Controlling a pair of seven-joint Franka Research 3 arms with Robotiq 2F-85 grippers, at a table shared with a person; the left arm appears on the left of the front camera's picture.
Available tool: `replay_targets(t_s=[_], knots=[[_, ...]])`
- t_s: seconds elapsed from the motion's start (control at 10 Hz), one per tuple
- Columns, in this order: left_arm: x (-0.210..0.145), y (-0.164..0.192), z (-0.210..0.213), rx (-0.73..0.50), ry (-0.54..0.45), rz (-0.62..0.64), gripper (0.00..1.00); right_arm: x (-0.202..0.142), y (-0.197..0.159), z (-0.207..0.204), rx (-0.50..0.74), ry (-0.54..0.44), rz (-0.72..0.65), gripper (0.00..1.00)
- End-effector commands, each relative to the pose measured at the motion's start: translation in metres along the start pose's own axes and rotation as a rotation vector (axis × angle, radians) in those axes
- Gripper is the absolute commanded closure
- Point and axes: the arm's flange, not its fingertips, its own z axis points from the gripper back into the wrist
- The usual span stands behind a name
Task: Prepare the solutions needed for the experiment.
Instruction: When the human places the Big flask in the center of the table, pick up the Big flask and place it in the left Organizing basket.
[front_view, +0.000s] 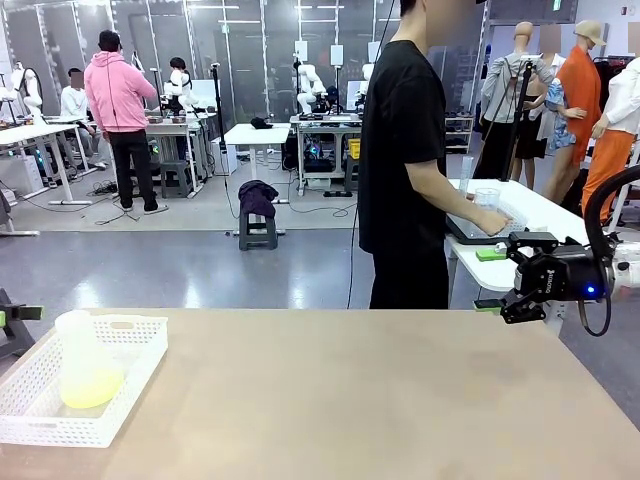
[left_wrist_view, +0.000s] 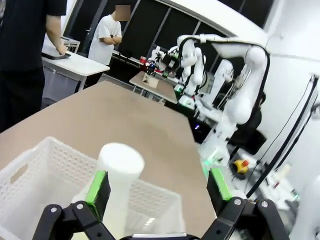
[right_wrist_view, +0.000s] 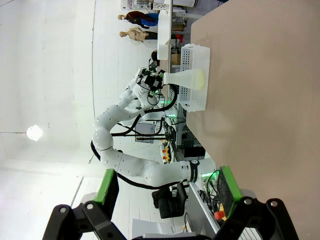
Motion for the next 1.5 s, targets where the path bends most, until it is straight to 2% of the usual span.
replay_targets(t_s=[0.0,0.2,0.4,0.5,0.6,0.7,0.9,1.1,1.2,1.4], knots=[[0.024,-0.022,-0.014,0.020,-0.054,0.119,0.00,0.000,0.002,0.000,0.002,0.002,0.010,0.00],[0.042,-0.041,-0.022,0.008,-0.129,0.339,0.00,0.000,0.002,0.000,0.002,0.002,0.010,0.00],[0.041,-0.042,-0.024,0.011,-0.117,0.567,0.00,0.000,0.002,0.000,0.002,0.002,0.010,0.00],[0.045,-0.051,-0.026,-0.043,-0.117,0.623,0.00,0.000,0.002,0.000,0.002,0.002,0.010,0.00],[0.046,-0.057,-0.030,-0.004,-0.080,0.655,0.00,0.000,0.002,0.000,0.002,0.002,0.010,0.00],[0.046,-0.063,-0.038,-0.041,-0.041,0.702,0.00,0.000,0.002,0.000,0.002,0.002,0.010,0.00],[0.045,-0.064,-0.046,-0.113,-0.003,0.719,0.00,0.000,0.002,0.000,0.002,0.002,0.010,0.00],[0.042,-0.061,-0.049,-0.118,0.029,0.723,0.00,0.000,0.002,0.000,0.002,0.002,0.010,0.00],[0.045,-0.059,-0.048,-0.099,-0.018,0.709,0.00,0.000,0.002,0.000,0.002,0.002,0.010,0.00],[0.045,-0.059,-0.048,-0.099,-0.018,0.709,0.00,0.000,0.002,0.000,0.002,0.002,0.010,0.00]])
